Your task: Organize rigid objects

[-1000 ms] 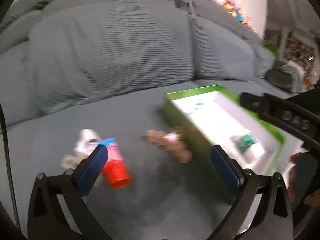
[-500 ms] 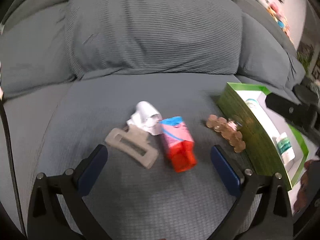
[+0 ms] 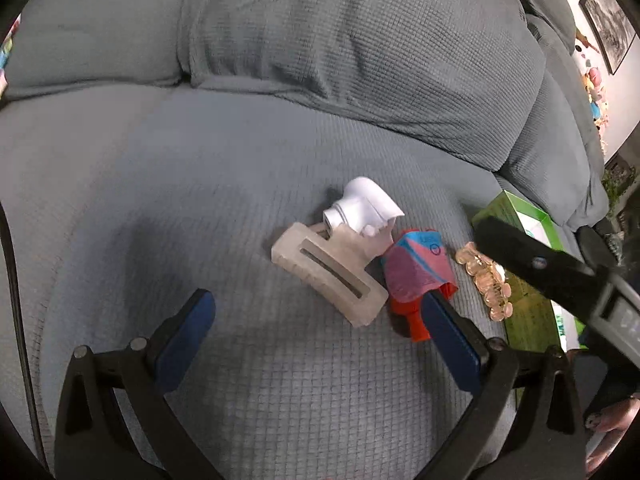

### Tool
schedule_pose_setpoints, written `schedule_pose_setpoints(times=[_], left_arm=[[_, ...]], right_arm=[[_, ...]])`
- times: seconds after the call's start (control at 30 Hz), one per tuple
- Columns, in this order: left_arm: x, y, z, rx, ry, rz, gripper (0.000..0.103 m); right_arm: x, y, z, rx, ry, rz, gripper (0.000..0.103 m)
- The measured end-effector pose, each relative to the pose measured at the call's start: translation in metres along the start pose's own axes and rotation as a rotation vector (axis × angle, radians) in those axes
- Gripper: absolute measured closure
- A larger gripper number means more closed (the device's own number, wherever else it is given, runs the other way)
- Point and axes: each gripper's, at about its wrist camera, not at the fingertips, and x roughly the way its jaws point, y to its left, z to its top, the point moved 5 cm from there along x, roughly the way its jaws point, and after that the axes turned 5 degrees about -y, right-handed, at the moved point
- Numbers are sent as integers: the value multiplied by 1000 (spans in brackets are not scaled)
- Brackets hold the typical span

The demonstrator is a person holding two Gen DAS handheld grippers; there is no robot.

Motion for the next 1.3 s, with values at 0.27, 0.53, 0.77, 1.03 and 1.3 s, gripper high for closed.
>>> schedule_pose_setpoints(times=[0.27, 0.53, 0.77, 1.03, 1.3], left_arm=[[15, 4, -2, -47, 88, -42, 2], [23, 12, -7, -70, 137, -22, 3], [25, 9, -8, -70, 145, -39, 3], [29, -2, -12, -58, 137, -69, 6], [35, 0, -7, -79, 96, -67, 18]], right_arm=[[34, 43, -12, -33, 152, 172, 45], [55, 44, -27, -35, 231, 121, 45], [52, 39, -26, -76, 219, 30, 45], [49, 30, -20, -55, 209, 4, 45], [60, 46, -26, -39, 243, 136, 46]])
